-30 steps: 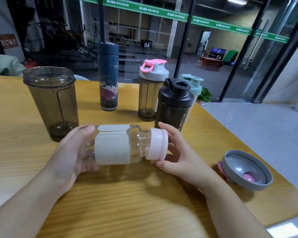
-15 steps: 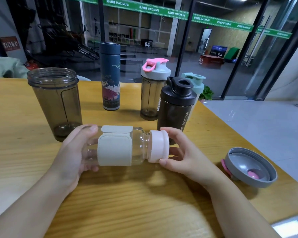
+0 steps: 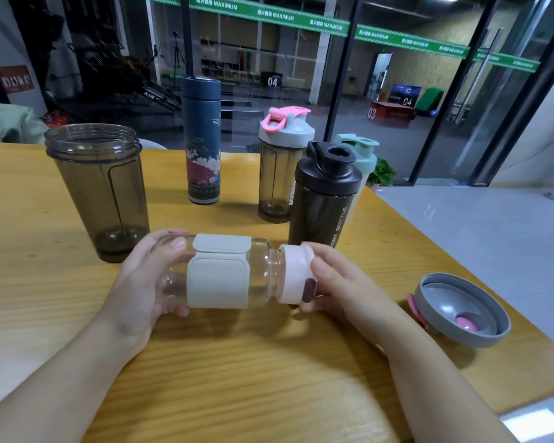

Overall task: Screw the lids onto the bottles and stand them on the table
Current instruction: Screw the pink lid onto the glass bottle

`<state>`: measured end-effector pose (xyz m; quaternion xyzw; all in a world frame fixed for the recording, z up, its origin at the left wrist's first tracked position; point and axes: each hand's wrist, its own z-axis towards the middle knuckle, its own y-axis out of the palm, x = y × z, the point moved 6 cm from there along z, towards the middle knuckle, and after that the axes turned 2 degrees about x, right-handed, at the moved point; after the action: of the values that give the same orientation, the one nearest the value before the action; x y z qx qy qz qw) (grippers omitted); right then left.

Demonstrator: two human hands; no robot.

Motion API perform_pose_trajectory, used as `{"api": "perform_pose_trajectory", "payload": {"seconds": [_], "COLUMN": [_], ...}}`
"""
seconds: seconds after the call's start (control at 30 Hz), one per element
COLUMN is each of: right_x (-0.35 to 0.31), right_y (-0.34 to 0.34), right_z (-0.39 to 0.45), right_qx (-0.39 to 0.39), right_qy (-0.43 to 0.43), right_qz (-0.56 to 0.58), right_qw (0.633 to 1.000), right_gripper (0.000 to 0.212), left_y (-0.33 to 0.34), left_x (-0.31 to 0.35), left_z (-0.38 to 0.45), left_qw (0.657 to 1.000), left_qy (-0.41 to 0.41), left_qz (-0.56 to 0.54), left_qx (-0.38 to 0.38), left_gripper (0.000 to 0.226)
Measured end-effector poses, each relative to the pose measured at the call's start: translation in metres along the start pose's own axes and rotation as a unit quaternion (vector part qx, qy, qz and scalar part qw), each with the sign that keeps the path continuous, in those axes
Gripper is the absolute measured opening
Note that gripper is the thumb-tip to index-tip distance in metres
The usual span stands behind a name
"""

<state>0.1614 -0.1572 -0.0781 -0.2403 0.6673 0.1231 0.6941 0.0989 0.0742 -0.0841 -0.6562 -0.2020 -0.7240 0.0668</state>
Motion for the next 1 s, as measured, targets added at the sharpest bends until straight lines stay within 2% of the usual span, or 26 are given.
{"api": "perform_pose_trajectory", "payload": {"seconds": [0.07,0.2,0.43,0.6,0.63,0.8,0.93,0.97,1.0], "right_x": [0.0002,-0.004,-0.002,-0.0019,-0.001,0.0017,0.0003,0.0003,0.0007], "right_y": [-0.0027,0.0003,-0.0019,0.0014,0.0017,0.0015,0.0017,0.0016,0.0005], "right_z": [-0.002,-0.0055,-0.0026,-0.0026,-0.0022,-0.0003,-0.0026,-0.003,-0.003], "right_qx": [-0.026,-0.082,-0.047,-0.034,-0.027,0.001,-0.003,-0.009,-0.016], "right_qy": [-0.013,-0.052,-0.042,-0.002,0.004,0.016,0.015,0.012,0.01], "right_qz": [-0.002,-0.068,-0.044,-0.042,-0.046,-0.082,-0.07,-0.062,-0.055], "right_qw": [1.0,0.993,0.997,0.999,0.999,0.997,0.997,0.998,0.998], "right_gripper": [0.074,0.083,0.074,0.037,0.036,0.069,0.054,0.055,0.066], "left_y": [0.0002,-0.0003,-0.0018,0.0002,0.0003,-0.0004,0.0008,0.0007,0.0005], "left_x": [-0.0008,-0.0041,-0.006,-0.0052,-0.0051,-0.0053,-0.0045,-0.0043,-0.0043], "left_z": [0.0009,0.0036,0.0055,0.0043,0.0041,0.0039,0.0037,0.0034,0.0031], "left_qw": [1.0,1.0,0.999,0.999,0.999,0.998,0.998,0.998,0.998], "left_qy": [-0.003,-0.025,-0.042,-0.035,-0.035,-0.036,-0.039,-0.041,-0.043], "left_qz": [-0.003,-0.006,0.001,0.009,0.012,0.017,0.011,0.011,0.011], "left_qx": [0.002,0.001,-0.017,-0.031,-0.034,-0.041,-0.047,-0.047,-0.047], "left_gripper": [0.049,0.036,0.04,0.037,0.039,0.042,0.038,0.038,0.039]}}
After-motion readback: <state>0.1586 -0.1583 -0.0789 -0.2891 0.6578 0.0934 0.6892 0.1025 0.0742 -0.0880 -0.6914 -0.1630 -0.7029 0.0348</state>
